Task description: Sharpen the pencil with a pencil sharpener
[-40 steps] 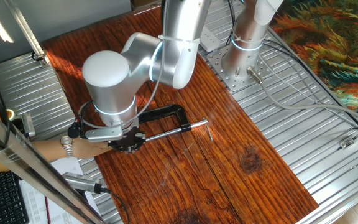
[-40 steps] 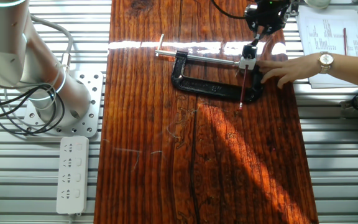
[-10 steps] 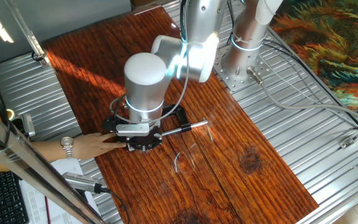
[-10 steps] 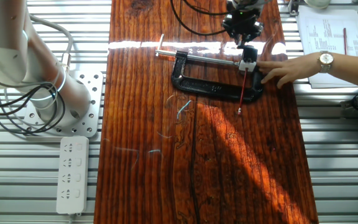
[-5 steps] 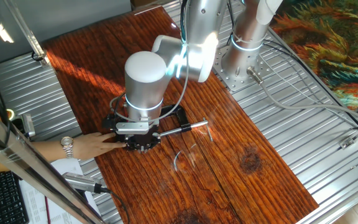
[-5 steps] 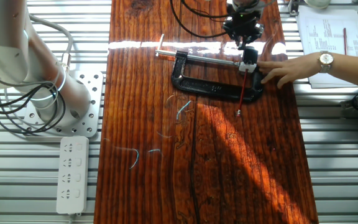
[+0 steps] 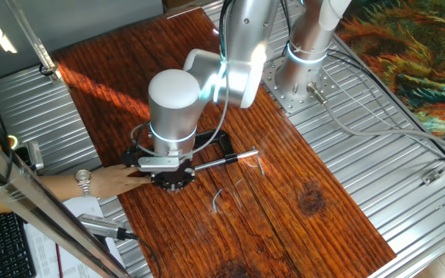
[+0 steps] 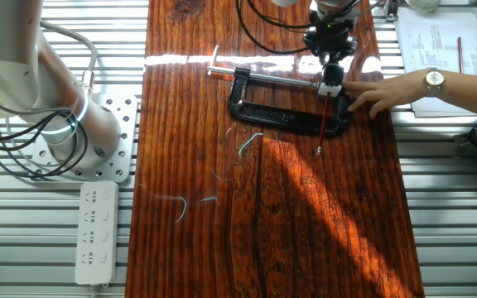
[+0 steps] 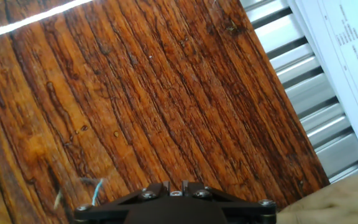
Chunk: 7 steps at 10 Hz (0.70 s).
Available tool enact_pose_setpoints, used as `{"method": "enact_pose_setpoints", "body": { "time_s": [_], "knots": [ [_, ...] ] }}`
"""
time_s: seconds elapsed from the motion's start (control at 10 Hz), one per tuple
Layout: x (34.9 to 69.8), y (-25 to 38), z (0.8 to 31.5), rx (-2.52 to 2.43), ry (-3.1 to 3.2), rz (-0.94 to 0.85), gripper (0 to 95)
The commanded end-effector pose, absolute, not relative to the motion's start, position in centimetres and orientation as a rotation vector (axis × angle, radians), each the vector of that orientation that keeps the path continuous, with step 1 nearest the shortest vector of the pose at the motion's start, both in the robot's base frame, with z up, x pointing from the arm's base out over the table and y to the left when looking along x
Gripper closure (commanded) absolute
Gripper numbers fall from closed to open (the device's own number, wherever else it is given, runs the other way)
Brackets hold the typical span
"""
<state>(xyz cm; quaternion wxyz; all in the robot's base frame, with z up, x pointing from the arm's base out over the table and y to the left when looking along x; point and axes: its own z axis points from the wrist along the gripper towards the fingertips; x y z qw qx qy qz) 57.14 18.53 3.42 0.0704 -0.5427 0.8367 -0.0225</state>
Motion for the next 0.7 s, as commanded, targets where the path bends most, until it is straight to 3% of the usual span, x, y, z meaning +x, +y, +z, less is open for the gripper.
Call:
{"method": "enact_pose_setpoints", "body": {
  "time_s": [0.1,0.7],
  "knots": [
    [57.41,18.04,3.57,-1.647,2.512,-0.091,95.0],
    [58.34,17.51,3.58,-1.639,2.520,-0.076,95.0]
  ]
}}
